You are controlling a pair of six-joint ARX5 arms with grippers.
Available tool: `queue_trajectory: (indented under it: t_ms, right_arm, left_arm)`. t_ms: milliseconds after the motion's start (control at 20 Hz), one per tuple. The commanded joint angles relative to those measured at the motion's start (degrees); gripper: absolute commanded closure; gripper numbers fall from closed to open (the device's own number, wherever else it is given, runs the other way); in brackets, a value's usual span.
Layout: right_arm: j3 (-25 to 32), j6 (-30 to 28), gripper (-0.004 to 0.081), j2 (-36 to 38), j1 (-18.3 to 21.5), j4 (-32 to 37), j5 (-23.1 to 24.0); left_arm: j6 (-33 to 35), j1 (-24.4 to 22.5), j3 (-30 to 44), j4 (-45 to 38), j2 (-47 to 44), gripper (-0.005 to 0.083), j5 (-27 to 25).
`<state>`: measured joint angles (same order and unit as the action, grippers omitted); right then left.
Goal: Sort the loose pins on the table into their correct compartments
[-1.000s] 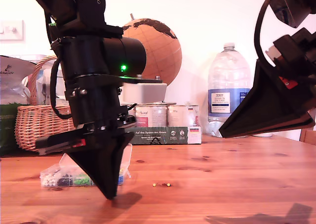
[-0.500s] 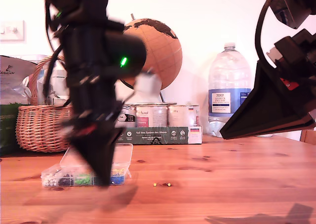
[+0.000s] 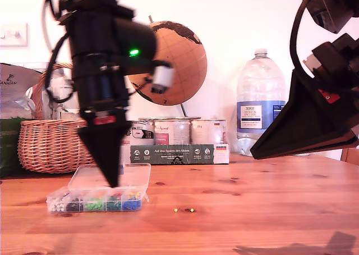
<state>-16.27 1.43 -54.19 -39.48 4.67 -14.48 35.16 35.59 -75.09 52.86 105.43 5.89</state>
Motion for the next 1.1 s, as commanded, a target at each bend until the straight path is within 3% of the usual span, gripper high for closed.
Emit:
queue_trajectory:
  t_ms: [0, 450, 1050]
  right_arm:
    - [0.5, -0.2, 0.0783, -0.3, -0.3, 0.2, -0.2]
    - [0.5, -0.2, 0.0783, -0.3, -0.3, 0.2, -0.2]
    - [0.5, -0.2, 0.0783, -0.3, -0.3, 0.2, -0.2]
  left_arm:
    - [-0.7, -1.5, 0.3, -0.2, -0.8, 0.0798, 0.0]
    - [-0.7, -6.3, 0.3, -3.2, -0.8, 0.0798, -0.4]
    - [-0.7, -7.1, 0.3, -4.9, 1.5, 0.0798, 1.4]
